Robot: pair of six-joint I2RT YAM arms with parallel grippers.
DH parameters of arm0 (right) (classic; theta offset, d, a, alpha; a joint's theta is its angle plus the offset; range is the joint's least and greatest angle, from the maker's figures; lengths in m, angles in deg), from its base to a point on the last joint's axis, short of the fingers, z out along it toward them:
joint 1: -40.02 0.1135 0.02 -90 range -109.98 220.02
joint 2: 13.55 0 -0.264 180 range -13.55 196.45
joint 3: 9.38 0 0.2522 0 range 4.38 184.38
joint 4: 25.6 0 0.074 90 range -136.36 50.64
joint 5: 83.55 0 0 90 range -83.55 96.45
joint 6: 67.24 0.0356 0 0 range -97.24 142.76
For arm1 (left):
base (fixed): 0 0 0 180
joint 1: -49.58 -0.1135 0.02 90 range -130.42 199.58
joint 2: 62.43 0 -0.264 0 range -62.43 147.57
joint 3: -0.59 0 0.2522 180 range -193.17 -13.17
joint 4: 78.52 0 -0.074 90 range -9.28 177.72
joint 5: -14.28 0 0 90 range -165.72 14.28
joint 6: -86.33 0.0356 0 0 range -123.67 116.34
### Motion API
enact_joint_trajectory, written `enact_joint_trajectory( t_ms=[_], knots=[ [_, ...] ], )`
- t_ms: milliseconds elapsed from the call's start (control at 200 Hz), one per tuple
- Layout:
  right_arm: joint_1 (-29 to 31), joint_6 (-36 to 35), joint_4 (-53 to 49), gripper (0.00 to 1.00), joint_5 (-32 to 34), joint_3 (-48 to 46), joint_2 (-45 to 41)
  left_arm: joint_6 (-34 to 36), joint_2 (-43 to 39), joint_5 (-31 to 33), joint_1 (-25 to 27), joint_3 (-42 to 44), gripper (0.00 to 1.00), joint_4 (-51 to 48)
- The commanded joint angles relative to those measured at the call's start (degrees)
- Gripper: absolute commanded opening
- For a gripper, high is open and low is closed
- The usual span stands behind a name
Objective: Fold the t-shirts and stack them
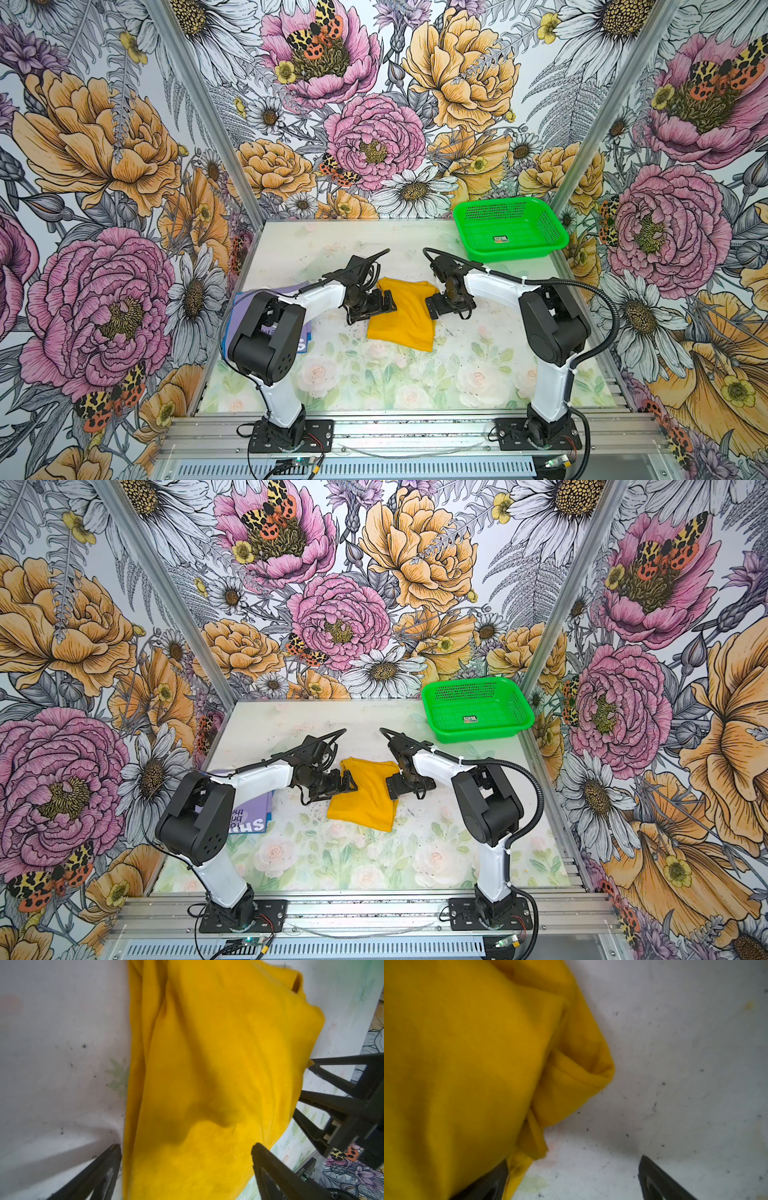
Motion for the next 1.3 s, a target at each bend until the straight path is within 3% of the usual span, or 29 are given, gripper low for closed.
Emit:
enact_joint_trajectory(
  t_ms=[0,400,580,670,841,956,1061,1296],
  knots=[
    [1.22,-1.97,-3.80,0.99,4.88,1.03,2.52,-1.49,0.58,1.51,1.97,-1.48,0.99,-1.38],
    [3.31,-2.53,-2.46,0.99,-1.74,0.07,5.48,-7.95,9.14,2.24,9.87,-4.51,0.99,2.46],
    [4.13,-2.63,-0.03,0.99,-7.79,-1.45,5.42,-13.91,11.30,7.92,13.48,-1.32,0.97,8.01],
    [4.91,-2.11,1.77,0.99,-10.86,-3.15,4.76,-17.04,11.03,13.13,15.78,0.53,0.88,10.15],
    [5.51,0.25,6.46,0.99,-14.74,-6.86,2.56,-19.14,13.77,16.92,18.52,0.59,0.58,11.16],
    [4.68,1.16,8.20,0.99,-15.73,-8.71,-0.41,-18.84,13.62,21.45,19.82,1.25,0.21,9.35],
    [1.60,1.77,8.38,0.99,-15.33,-10.20,-4.75,-15.79,12.71,27.05,20.47,0.18,0.00,3.54],
    [-6.81,-0.61,5.85,0.99,-13.95,-11.90,-18.29,-8.83,4.32,48.92,21.52,-2.07,0.00,-11.40]
  ],
)
